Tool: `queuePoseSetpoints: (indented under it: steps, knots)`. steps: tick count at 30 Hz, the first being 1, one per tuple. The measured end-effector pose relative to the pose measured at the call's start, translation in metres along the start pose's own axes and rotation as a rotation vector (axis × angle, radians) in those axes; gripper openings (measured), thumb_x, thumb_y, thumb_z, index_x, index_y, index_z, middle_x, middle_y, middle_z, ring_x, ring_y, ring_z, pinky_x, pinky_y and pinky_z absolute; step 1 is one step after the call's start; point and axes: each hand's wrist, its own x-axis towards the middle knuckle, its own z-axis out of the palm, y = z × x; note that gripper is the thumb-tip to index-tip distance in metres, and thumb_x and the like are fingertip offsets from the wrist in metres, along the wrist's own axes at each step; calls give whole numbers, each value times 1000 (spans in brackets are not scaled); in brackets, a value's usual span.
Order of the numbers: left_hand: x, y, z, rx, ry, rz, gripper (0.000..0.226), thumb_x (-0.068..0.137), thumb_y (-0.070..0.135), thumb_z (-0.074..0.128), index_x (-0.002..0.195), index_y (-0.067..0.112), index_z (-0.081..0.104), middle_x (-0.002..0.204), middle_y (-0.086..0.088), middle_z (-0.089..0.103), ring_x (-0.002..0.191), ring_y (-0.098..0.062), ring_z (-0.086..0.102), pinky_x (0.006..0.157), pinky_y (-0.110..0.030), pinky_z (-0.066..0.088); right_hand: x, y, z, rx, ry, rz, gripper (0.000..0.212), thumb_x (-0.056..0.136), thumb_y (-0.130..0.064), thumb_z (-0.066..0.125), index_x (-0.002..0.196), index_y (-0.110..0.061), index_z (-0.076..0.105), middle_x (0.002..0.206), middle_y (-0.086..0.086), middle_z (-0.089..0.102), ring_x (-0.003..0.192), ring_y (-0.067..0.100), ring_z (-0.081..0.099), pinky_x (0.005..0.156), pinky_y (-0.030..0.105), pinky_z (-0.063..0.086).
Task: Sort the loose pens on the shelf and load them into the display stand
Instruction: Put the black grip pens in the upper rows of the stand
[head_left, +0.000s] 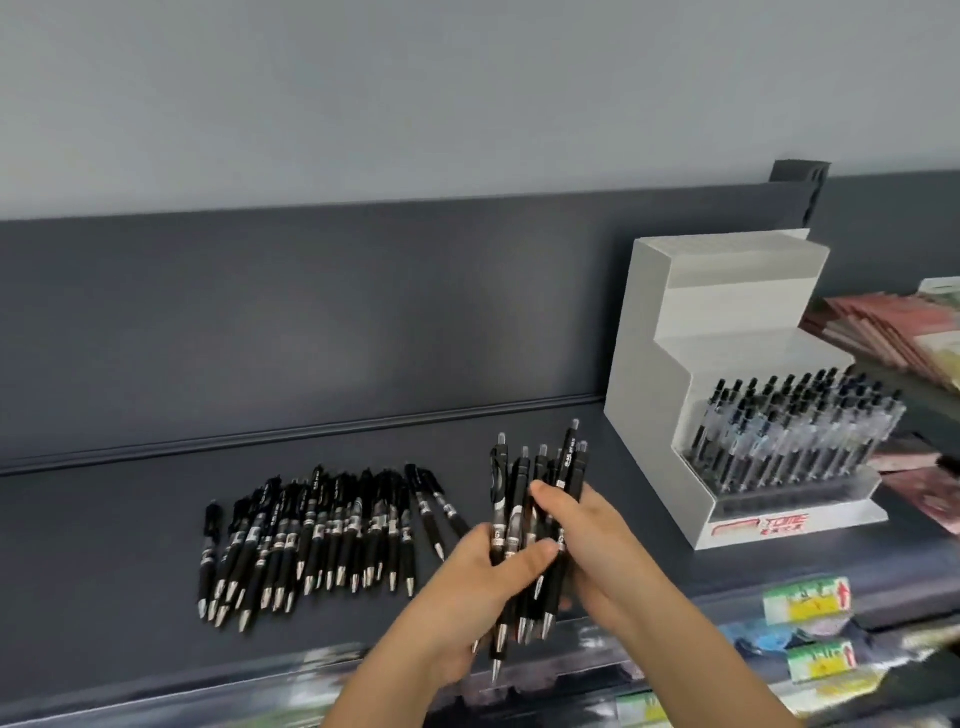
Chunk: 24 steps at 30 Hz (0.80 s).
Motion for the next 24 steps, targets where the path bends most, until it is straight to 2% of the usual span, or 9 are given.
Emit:
queuePoseSetpoints:
  steps: [2, 5, 6, 8, 13, 16, 20, 22, 24]
  knots:
    - [-1, 2, 22, 33, 18, 17, 22, 90, 25, 61, 110, 19, 54, 95, 7, 71, 76, 0, 70, 58, -10, 50, -6, -2, -17, -82, 23, -29, 19, 94, -34, 52, 110, -25, 59, 96, 1, 72, 88, 20, 68, 68, 35, 53]
    - [0, 3, 51, 46, 18, 55, 22, 89, 18, 63, 109, 12, 59, 93, -2, 74, 81, -19, 72, 62, -20, 53, -18, -5, -46, -113, 10, -69, 27, 91, -45, 53, 115, -32, 55, 105, -6, 69, 97, 12, 65, 81, 36, 55]
    - [-1, 3, 62, 38, 21, 60, 20, 88, 17, 63, 108, 12, 60, 92, -4, 74, 80, -21, 72, 62, -22, 53, -22, -6, -56, -120, 4, -84, 29, 91, -47, 52, 116, -33, 55, 107, -9, 68, 98, 9, 64, 81, 32, 54]
    - [-2, 2, 84, 7, 23, 74, 18, 87, 13, 64, 105, 11, 62, 87, -6, 74, 76, -19, 70, 62, -23, 52, -34, -11, -77, -128, -17, -129, 26, 91, -46, 51, 114, -34, 55, 106, -13, 66, 96, 0, 62, 74, 19, 49]
    - [-7, -1, 142, -5, 97, 128, 16, 86, 9, 65, 102, 11, 63, 78, -2, 72, 69, -12, 67, 60, -22, 51, -59, -23, -126, -123, -113, -204, 20, 92, -40, 51, 109, -33, 57, 100, -18, 67, 82, -13, 63, 63, 6, 47]
    - [-10, -2, 170, -26, 165, 154, 18, 83, 11, 68, 101, 13, 64, 77, -2, 72, 68, -12, 66, 59, -23, 51, -70, -26, -153, -140, -116, -266, 23, 91, -38, 53, 111, -28, 59, 102, -14, 69, 89, -5, 65, 68, 11, 51]
    - [-10, -4, 194, -10, 207, 164, 20, 81, 13, 69, 101, 17, 64, 79, -1, 73, 70, -13, 67, 61, -24, 53, -74, -31, -185, -182, -15, -339, 18, 88, -31, 61, 103, -23, 67, 98, -4, 71, 95, 12, 65, 85, 30, 54]
    - [-9, -3, 204, 11, 221, 182, 22, 79, 17, 70, 101, 18, 64, 83, -1, 74, 73, -14, 68, 63, -24, 53, -75, -34, -196, -178, -12, -347, 12, 88, -26, 62, 95, -21, 70, 91, -2, 72, 89, 14, 66, 83, 32, 55]
    - [-7, 0, 210, -4, 263, 192, 27, 75, 26, 70, 100, 18, 64, 84, 0, 74, 74, -14, 68, 64, -26, 52, -74, -40, -204, -150, -15, -348, 9, 89, -23, 62, 91, -22, 70, 84, -4, 71, 79, 9, 64, 71, 24, 54]
